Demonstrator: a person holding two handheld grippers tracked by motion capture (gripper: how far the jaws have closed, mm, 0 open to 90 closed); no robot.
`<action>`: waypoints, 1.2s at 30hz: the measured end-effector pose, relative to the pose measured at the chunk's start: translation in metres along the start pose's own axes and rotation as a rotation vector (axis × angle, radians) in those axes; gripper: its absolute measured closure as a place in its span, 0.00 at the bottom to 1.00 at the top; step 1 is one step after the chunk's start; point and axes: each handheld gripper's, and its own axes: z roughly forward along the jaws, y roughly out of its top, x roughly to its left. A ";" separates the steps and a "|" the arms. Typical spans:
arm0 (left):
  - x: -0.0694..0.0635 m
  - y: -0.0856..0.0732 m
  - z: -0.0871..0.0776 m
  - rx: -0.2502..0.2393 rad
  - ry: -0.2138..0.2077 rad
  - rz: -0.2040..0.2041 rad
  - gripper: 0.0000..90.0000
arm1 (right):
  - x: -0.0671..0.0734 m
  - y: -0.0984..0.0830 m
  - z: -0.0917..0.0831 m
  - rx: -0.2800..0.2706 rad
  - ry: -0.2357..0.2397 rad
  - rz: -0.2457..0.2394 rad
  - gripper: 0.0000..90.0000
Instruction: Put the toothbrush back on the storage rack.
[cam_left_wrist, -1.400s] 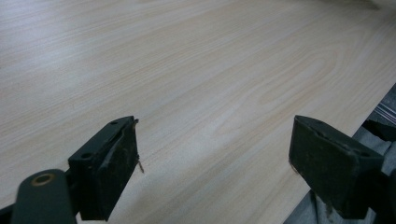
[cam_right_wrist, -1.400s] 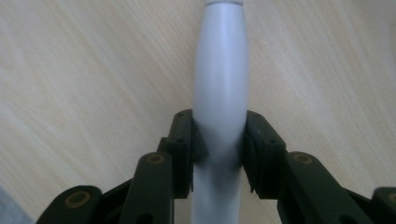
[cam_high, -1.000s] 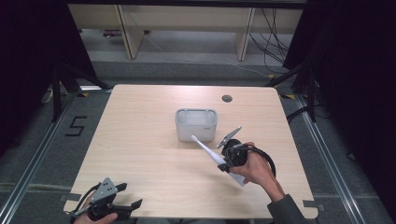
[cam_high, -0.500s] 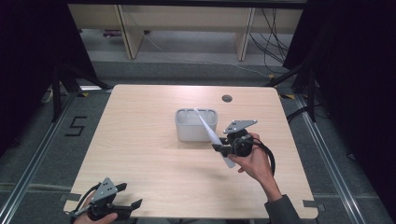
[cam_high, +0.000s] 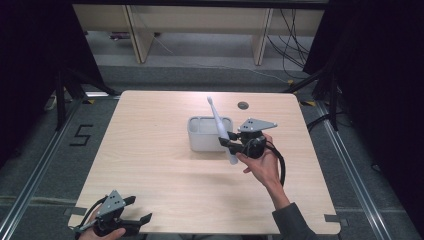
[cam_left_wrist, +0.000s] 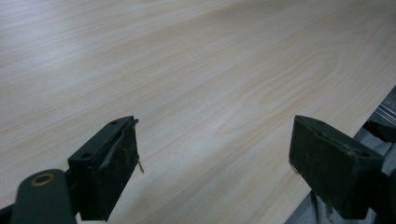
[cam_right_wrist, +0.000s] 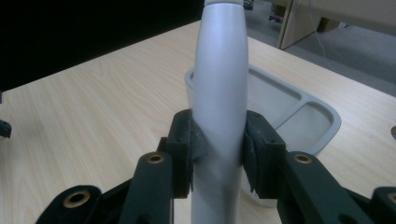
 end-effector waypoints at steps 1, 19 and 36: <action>0.000 0.000 0.000 0.000 0.000 0.000 0.17 | 0.000 0.001 0.001 -0.010 -0.002 0.002 0.74; 0.000 0.000 0.000 -0.002 -0.001 -0.002 0.17 | -0.006 0.029 0.019 -0.157 0.005 0.019 0.74; -0.001 0.000 0.000 -0.004 -0.001 0.000 0.17 | -0.013 0.052 0.039 -0.248 -0.018 0.029 0.74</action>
